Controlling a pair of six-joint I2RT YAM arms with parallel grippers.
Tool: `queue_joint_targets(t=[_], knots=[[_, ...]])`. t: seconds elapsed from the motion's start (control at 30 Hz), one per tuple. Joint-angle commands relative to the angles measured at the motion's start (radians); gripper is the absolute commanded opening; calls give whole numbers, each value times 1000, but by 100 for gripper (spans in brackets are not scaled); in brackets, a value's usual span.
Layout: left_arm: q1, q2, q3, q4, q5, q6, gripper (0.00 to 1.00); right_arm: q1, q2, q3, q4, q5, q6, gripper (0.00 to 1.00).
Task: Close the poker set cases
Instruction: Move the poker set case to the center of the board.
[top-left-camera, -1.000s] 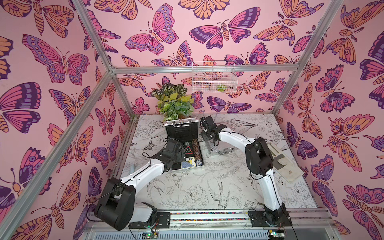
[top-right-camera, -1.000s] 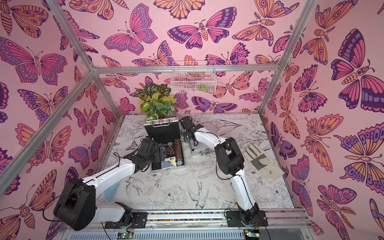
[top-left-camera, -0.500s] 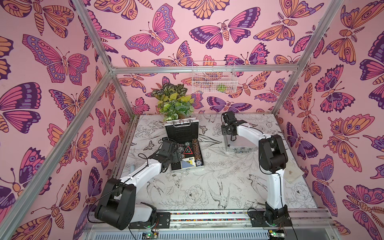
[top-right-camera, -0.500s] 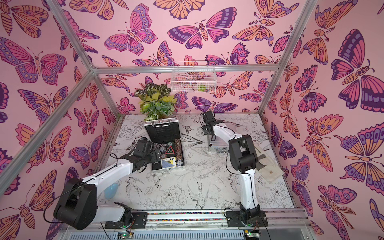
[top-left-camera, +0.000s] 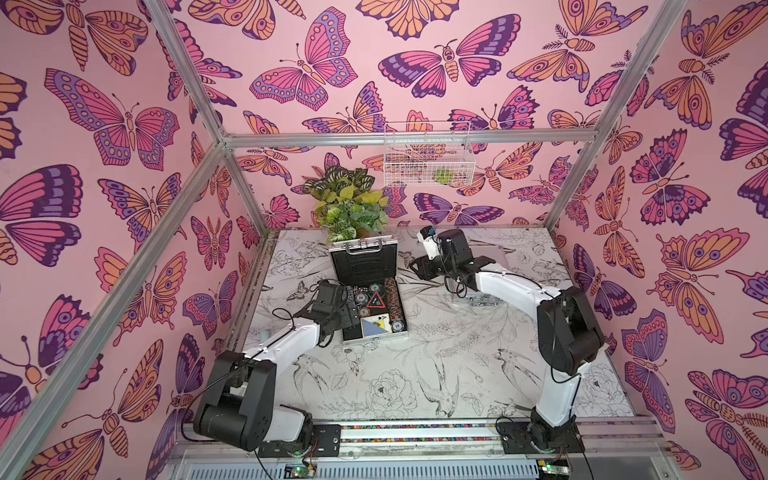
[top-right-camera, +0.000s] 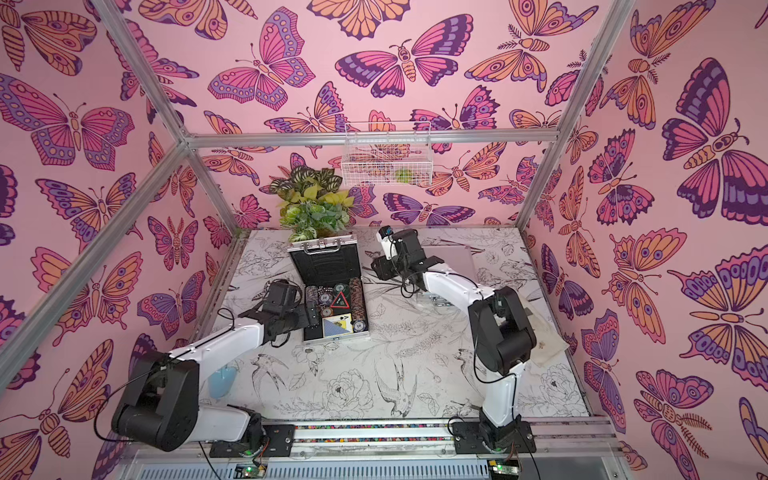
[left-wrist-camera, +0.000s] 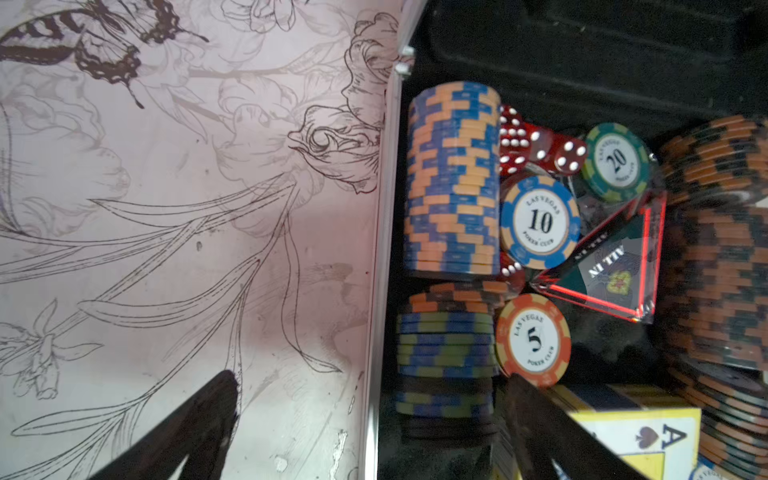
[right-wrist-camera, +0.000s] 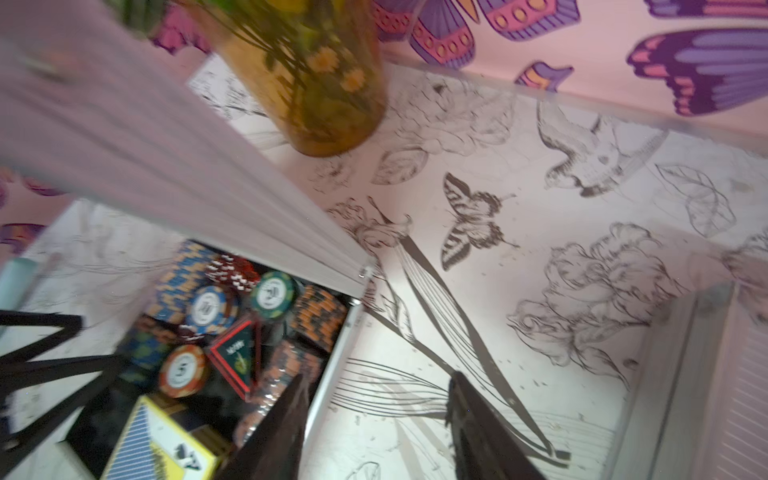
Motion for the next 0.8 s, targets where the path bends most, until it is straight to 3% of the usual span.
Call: queue_joint_targets(t=[0.0,0.23,0.77], knots=[[13,16,-9,12,28,-1,100,23,-10,-37,181,-85,21,51],[16,26,-9,26,43,-4,100,82,36,12,279,-56,25,49],[19,31,-16,47,65,6,100,95,83,32,396,86,36,43]])
